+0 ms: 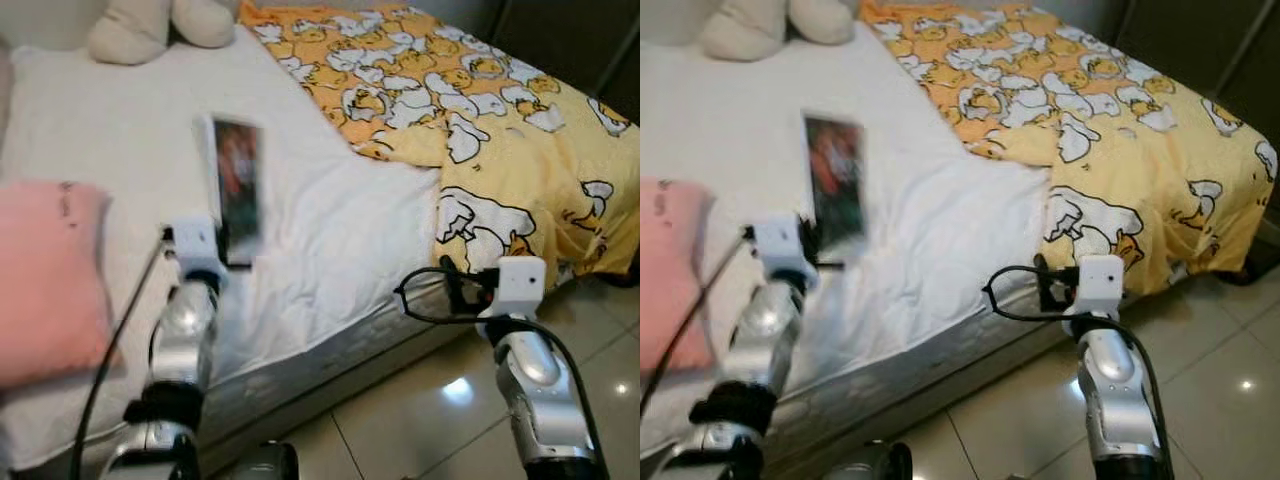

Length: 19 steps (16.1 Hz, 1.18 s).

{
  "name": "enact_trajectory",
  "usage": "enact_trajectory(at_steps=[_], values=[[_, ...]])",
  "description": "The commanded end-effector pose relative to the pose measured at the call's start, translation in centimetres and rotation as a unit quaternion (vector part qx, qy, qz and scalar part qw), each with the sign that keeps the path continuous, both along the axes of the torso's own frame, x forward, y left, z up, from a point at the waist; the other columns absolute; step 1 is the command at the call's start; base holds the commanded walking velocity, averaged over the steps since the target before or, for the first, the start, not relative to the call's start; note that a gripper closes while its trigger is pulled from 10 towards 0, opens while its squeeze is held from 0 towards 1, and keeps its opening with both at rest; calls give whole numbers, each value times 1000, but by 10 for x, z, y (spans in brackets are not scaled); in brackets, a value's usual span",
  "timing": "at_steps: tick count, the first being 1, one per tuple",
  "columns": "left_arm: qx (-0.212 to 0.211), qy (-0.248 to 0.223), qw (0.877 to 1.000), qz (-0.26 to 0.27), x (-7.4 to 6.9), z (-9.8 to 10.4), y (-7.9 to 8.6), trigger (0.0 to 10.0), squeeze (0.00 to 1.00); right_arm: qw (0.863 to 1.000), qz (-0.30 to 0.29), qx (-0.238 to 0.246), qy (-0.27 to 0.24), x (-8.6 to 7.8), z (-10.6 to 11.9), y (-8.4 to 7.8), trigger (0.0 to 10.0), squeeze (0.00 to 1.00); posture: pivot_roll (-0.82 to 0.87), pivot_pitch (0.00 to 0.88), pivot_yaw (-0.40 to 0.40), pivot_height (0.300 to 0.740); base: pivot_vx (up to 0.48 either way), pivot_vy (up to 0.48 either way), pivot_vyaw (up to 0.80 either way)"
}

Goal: Clean up the room

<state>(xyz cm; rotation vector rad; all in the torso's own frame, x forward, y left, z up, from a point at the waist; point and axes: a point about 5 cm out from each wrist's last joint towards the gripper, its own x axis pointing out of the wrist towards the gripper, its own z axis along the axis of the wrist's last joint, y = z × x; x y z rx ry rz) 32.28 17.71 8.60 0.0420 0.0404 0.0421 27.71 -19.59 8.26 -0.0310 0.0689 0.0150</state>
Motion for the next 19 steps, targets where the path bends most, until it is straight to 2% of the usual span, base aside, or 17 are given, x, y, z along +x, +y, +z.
enact_trajectory(at_steps=[1,3,5,10,11,13,16,18,19], values=[[19,-25,999,27,-1,14,2,10000,0,1000,4,9,-6,4,0,-1,10000,0,28,0,3,740,0,0,0],[45,13,996,75,-12,3,5,10000,0,1000,23,14,0,6,-4,6,10000,0,40,0,-10,740,0,-480,0],[50,36,993,105,-14,-4,1,10000,0,999,49,8,7,7,-8,14,10000,0,52,0,-29,740,0,-480,0],[60,53,990,120,-15,-2,-3,10000,0,997,76,-7,16,9,-14,16,10000,0,61,0,-42,740,0,-480,0],[47,89,988,116,-9,-11,-8,10000,0,996,81,-6,28,9,-18,16,10000,0,66,0,-50,740,0,0,0],[61,78,990,95,-2,-5,-13,10000,0,996,76,-18,31,9,-20,16,10000,0,66,0,-58,740,0,0,0],[39,90,988,119,0,-8,-8,10000,0,996,86,-28,23,7,-20,17,10000,0,56,0,-56,740,306,-365,325],[44,57,991,113,-4,-6,-7,10000,0,997,77,-9,11,7,-17,15,10000,0,56,0,-58,740,319,-354,403],[29,22,996,83,-8,-1,-8,10000,0,997,71,2,-4,6,-13,13,10000,0,56,0,-61,740,274,0,0]])
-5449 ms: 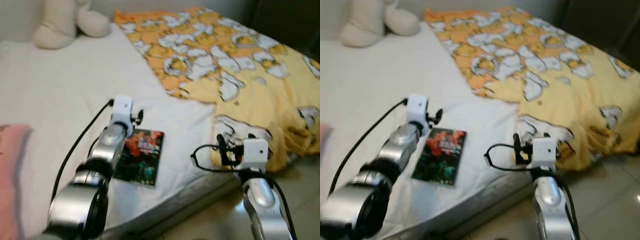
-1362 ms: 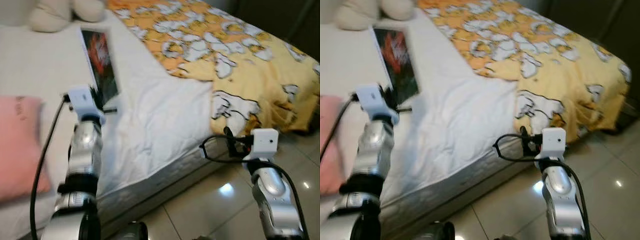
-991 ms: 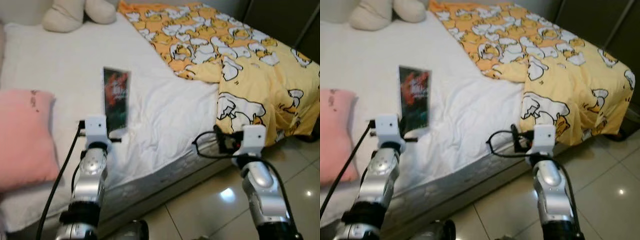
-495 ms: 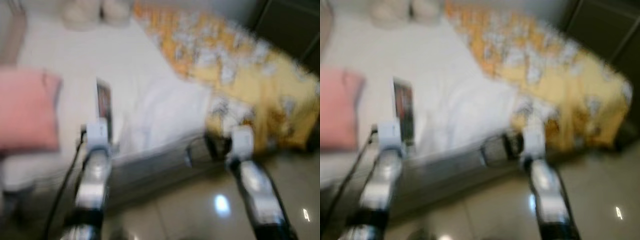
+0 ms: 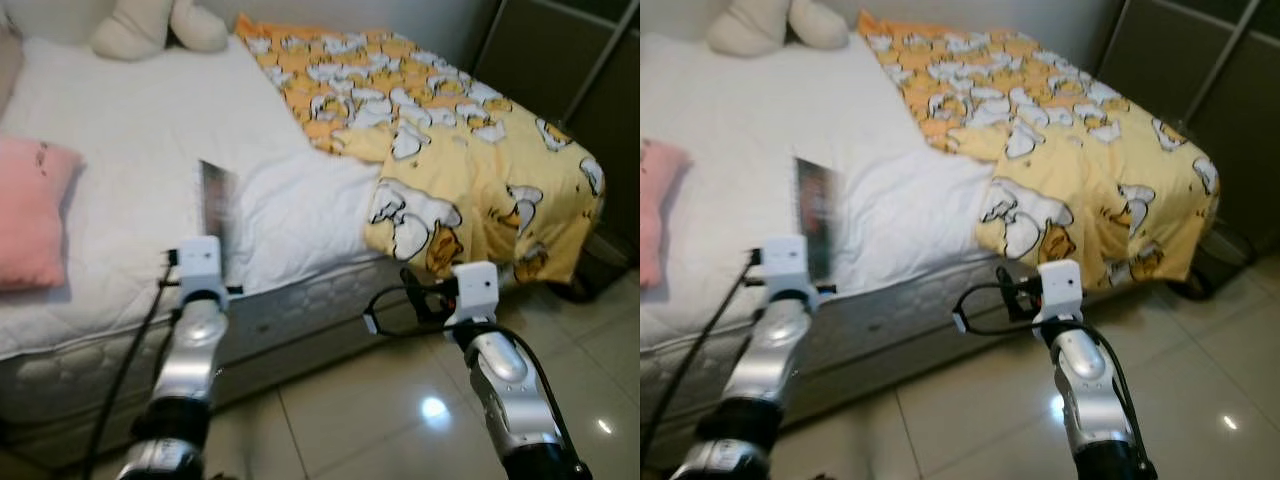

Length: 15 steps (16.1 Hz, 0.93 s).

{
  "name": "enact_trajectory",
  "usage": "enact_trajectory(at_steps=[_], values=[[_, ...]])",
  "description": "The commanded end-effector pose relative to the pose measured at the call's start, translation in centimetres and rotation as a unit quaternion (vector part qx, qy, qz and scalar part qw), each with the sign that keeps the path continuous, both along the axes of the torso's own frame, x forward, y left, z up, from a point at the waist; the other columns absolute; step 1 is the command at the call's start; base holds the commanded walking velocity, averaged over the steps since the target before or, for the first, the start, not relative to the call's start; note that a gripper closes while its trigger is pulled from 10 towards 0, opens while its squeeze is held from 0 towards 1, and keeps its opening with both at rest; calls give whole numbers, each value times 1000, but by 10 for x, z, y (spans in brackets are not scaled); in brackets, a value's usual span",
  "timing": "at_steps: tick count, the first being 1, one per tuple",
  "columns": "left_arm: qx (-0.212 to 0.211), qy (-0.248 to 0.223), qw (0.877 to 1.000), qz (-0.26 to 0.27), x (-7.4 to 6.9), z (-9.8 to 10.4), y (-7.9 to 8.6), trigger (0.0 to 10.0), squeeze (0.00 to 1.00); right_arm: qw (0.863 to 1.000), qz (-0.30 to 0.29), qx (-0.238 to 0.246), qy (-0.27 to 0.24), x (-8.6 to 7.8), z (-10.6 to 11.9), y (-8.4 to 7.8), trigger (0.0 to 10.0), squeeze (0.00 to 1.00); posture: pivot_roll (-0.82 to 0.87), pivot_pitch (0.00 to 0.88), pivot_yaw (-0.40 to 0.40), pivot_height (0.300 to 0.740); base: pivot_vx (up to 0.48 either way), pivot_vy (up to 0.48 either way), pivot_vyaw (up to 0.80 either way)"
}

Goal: Clean up the room

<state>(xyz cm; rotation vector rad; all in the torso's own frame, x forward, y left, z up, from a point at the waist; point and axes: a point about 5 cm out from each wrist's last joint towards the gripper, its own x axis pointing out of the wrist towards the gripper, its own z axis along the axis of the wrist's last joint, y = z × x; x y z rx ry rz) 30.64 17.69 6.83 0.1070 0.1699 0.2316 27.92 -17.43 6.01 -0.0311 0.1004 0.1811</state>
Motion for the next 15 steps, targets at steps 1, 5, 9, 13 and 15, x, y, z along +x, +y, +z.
enact_trajectory(at_steps=[1,5,9,13,15], values=[[-5,-77,996,-50,1,22,-10,10000,0,999,-16,8,-35,1,13,-11,10000,0,61,0,-63,740,0,0,0],[1,-95,991,-90,-32,23,-9,10000,0,999,-19,8,-29,-29,5,-20,10000,0,75,0,-61,740,0,0,0],[24,-105,991,-84,-19,29,-21,10000,0,999,17,21,-37,-28,6,-2,10000,0,61,0,-53,740,0,0,0],[22,-83,995,-59,-28,16,-12,10000,0,998,55,-5,-22,-37,-1,-7,10000,0,75,0,-78,740,0,0,0],[16,-85,995,-47,-15,23,-13,10000,0,1000,-11,-24,14,-23,-10,-19,10000,0,85,0,-83,740,0,-231,203]])
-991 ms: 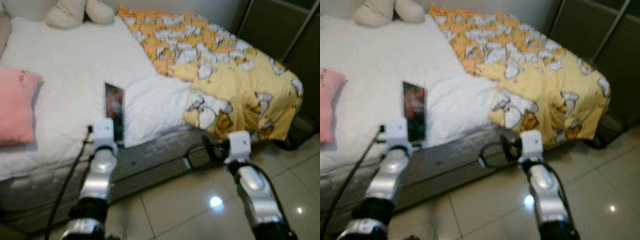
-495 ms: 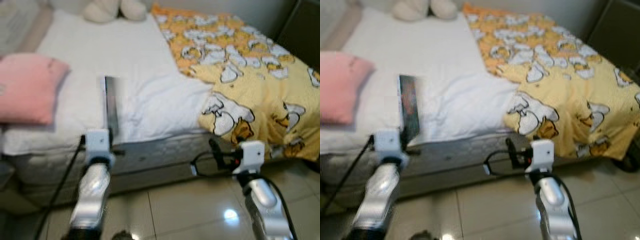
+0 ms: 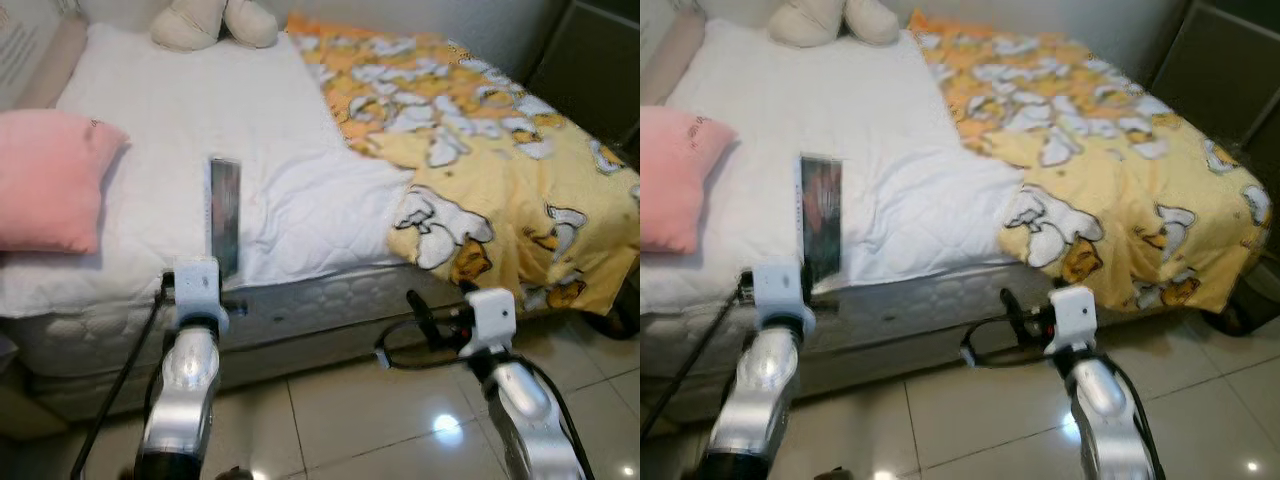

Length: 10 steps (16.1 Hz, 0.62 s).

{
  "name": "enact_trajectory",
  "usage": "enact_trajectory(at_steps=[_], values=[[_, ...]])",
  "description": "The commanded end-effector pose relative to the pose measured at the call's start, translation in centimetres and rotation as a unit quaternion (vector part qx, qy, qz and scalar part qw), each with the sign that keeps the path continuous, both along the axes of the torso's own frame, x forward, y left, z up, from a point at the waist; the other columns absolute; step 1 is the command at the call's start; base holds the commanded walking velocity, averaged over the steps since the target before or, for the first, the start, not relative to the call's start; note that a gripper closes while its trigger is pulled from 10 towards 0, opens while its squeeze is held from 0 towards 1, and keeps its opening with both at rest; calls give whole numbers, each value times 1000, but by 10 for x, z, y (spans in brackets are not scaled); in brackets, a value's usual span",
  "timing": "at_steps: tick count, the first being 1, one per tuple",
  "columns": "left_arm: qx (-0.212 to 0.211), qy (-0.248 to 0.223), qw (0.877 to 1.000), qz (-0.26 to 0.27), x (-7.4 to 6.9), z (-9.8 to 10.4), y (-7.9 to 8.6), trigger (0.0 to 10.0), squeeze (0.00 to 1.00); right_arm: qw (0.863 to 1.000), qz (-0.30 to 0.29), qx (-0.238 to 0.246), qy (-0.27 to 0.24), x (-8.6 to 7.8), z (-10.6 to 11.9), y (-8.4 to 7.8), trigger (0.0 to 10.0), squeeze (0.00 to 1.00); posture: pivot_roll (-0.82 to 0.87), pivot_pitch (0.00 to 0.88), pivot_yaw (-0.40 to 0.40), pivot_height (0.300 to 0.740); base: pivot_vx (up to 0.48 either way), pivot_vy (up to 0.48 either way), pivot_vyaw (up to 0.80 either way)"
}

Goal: Clean up the room

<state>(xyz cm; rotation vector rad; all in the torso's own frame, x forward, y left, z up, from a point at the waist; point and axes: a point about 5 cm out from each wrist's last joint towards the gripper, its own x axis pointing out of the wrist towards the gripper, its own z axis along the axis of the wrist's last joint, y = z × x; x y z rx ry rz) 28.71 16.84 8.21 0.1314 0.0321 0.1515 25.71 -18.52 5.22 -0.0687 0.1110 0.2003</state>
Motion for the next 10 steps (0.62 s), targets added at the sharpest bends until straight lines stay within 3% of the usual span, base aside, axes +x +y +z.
enact_trajectory(at_steps=[1,4,5,7,10], values=[[4,-14,1000,-1,5,8,-5,10000,0,999,-33,-2,15,1,-2,-9,10000,0,81,0,-79,740,0,-461,0],[-3,4,1000,18,4,2,-4,10000,0,999,-42,22,-11,7,6,-6,10000,0,73,0,-71,740,0,-431,419],[-60,11,998,19,6,-2,-8,10000,0,999,-33,25,-14,8,6,-1,10000,0,79,0,-71,740,244,-386,544],[-36,31,999,-18,11,-6,-18,10000,0,1000,-10,25,-15,8,6,9,10000,0,81,0,-74,740,0,0,503],[-29,28,999,-9,12,-5,-9,10000,0,1000,5,26,-13,4,5,12,10000,0,77,0,-65,740,0,0,458]])
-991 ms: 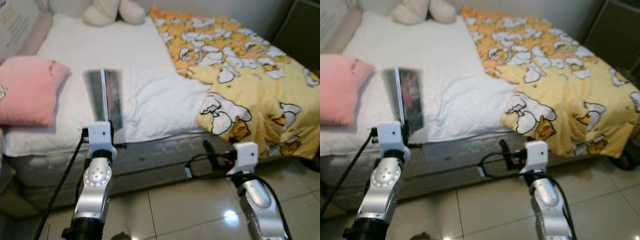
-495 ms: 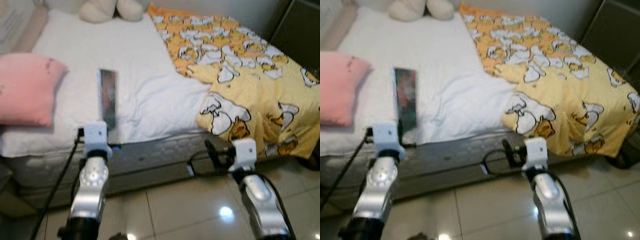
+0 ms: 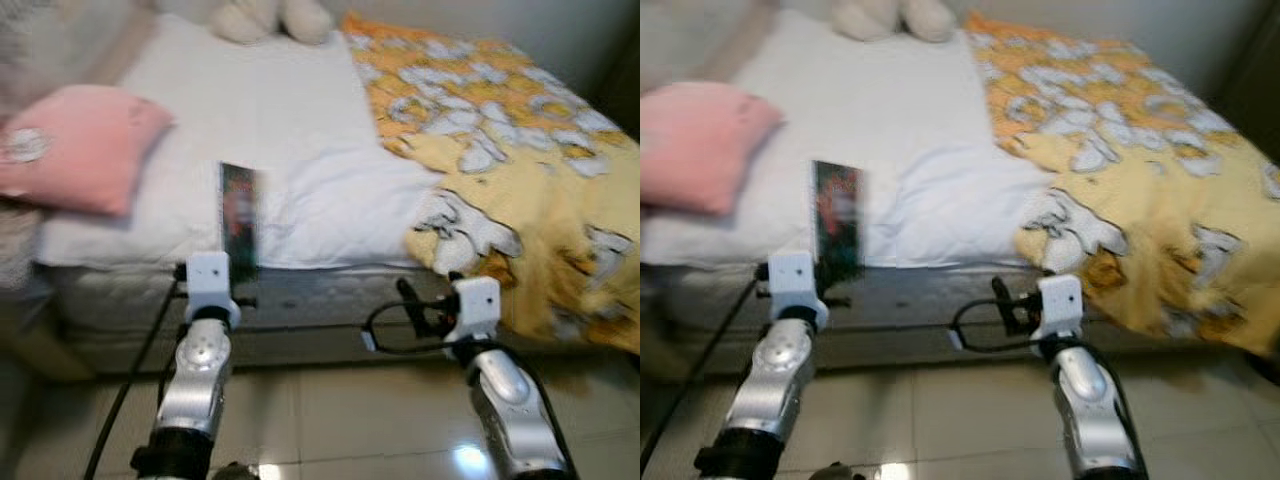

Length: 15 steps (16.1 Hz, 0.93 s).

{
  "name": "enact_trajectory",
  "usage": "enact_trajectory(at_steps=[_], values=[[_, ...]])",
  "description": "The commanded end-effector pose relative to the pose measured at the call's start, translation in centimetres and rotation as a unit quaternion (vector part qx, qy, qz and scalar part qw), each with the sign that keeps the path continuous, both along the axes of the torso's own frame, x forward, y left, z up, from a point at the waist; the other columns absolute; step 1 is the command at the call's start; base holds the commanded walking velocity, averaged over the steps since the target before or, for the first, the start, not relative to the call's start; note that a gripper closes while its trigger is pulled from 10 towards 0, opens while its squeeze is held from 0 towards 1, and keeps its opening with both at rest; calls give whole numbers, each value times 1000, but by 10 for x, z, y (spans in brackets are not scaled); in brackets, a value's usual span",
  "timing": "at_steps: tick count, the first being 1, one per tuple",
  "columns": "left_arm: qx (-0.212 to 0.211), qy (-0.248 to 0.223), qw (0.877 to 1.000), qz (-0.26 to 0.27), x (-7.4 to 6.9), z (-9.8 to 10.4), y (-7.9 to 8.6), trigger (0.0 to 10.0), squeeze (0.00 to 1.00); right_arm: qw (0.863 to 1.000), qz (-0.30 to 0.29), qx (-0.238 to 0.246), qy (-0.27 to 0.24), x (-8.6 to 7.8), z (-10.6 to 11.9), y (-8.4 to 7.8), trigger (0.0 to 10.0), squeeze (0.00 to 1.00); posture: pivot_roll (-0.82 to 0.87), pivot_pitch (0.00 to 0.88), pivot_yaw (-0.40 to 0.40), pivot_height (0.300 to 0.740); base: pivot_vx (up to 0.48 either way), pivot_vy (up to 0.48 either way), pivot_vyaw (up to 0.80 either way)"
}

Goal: Clean up the room

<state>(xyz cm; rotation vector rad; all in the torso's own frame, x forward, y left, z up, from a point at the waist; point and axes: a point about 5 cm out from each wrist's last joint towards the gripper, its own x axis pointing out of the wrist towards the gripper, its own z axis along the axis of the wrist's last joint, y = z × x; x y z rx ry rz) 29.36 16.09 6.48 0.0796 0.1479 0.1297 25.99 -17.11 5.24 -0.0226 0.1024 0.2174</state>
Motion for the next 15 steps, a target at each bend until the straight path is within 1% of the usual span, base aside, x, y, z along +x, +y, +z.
enact_trajectory(at_steps=[1,2,4,5,6,7,8,9,10,11,12,13,14,15], values=[[5,-29,1000,1,4,12,4,10000,0,1000,0,4,-10,0,5,-1,10000,0,80,0,-64,740,0,0,456],[7,-32,999,3,2,13,5,10000,0,1000,7,7,-8,0,4,1,10000,0,85,0,-66,740,0,0,450],[30,-50,998,-5,4,19,4,10000,0,1000,17,11,-5,-2,3,7,10000,0,100,0,-76,740,0,0,453],[55,-61,996,-19,7,25,5,10000,0,1000,6,12,0,-2,1,7,10000,0,112,0,-67,740,0,0,456],[67,-72,994,-40,11,30,4,10000,0,1000,-21,8,9,-2,-3,3,10000,0,112,0,-63,740,0,0,481],[61,-78,994,-54,14,35,2,10000,0,999,-41,10,15,-1,-5,0,10000,0,109,0,-55,740,0,0,712],[55,-83,993,-63,16,38,0,10000,0,999,-53,4,12,0,-4,-2,10000,0,97,0,-35,740,0,0,0],[40,-99,991,-77,26,50,-9,10000,0,993,-111,24,-25,5,6,-15,10000,0,55,0,9,740,480,0,0],[39,-102,991,-79,28,52,-12,10000,0,990,-131,37,-34,7,10,-19,10000,0,55,0,9,740,480,0,0],[43,-113,989,-88,32,58,-17,10000,0,978,-192,58,-52,7,15,-31,10000,0,18,0,23,740,480,0,0],[42,-120,987,-96,38,60,-21,10000,0,972,-218,50,-69,2,20,-31,10000,0,-17,0,49,740,480,0,0],[41,-120,987,-98,39,60,-22,10000,0,973,-217,44,-72,2,21,-31,10000,0,-17,0,49,740,480,0,0],[33,-112,989,-94,40,58,-22,10000,0,976,-204,32,-65,0,17,-25,10000,0,-26,0,64,740,480,0,0],[29,-107,990,-93,40,56,-23,10000,0,978,-200,25,-61,-1,14,-24,10000,0,-27,0,62,740,480,0,0]])
